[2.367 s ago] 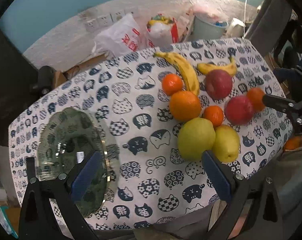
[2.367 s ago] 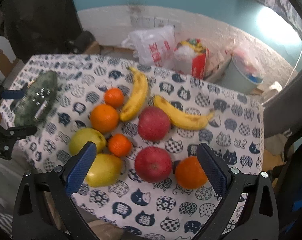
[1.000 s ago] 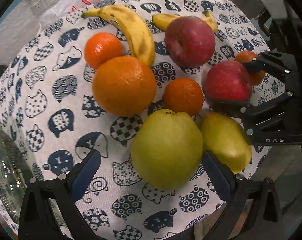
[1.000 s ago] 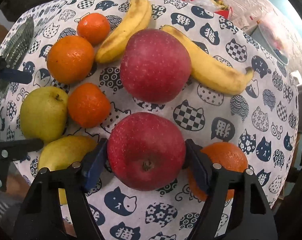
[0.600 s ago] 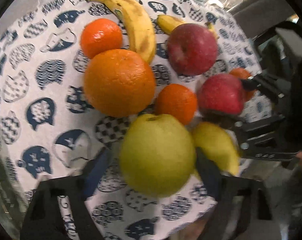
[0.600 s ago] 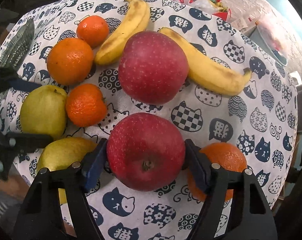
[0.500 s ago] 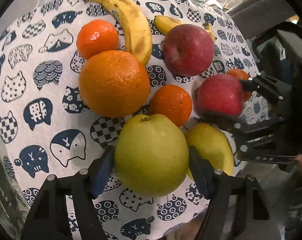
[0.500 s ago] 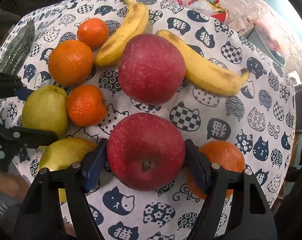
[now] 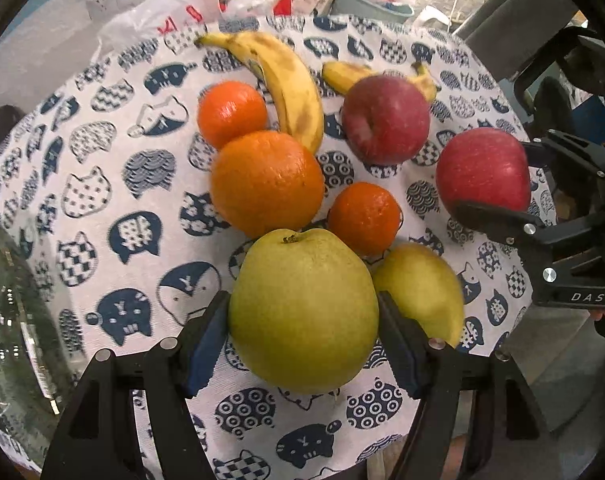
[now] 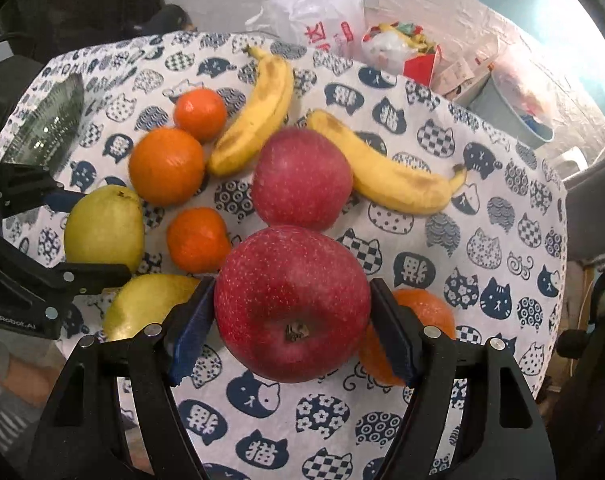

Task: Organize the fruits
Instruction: 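Grasp the green pear with the left gripper while the right gripper grasps a red apple, then carry the pear with the left gripper while the right gripper carries the apple toward the glass plate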

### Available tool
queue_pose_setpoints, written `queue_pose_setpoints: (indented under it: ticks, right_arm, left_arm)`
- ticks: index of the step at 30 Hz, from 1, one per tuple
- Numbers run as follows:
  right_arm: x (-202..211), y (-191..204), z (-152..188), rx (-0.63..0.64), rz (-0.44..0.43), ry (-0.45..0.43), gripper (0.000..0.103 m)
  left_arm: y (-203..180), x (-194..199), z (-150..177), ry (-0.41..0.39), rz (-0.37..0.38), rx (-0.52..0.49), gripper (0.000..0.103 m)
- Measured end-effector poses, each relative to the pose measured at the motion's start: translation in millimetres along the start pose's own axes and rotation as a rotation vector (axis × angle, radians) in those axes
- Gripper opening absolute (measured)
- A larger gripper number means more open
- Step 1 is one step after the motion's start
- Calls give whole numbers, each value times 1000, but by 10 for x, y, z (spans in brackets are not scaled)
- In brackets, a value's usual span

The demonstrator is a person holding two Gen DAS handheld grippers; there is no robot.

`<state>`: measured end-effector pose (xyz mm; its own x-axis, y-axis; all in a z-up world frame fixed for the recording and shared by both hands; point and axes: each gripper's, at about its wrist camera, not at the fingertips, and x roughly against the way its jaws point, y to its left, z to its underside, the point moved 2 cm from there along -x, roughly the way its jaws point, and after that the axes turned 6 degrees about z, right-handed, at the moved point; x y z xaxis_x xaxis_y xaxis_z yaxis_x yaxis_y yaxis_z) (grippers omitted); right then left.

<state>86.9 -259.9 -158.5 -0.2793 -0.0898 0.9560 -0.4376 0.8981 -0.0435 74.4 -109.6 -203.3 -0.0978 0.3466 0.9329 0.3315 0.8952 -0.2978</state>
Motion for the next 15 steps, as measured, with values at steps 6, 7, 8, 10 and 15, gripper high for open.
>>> queue_pose_setpoints:
  ticks: [6,7,8,10,15]
  right_arm:
    - [203,127,-58,0,-10,-50,75]
    - [236,143,-70,1,-13,-58,76]
    - [279,172,-97,2,-16,-68,75]
    - [338,212,-136,5,-21,-85,76]
    - [500,358,-261,19,-43,-129,76]
  left_arm:
    - [30,280,36,-48,-41,-12,73]
    - [71,347,68,-56,-37,-8,73]
    - [102,396,80,-63,-33,-3,73]
    - [140,477,91,-77,-34,7,73]
    - [253,699,155,-120,-75,20,73]
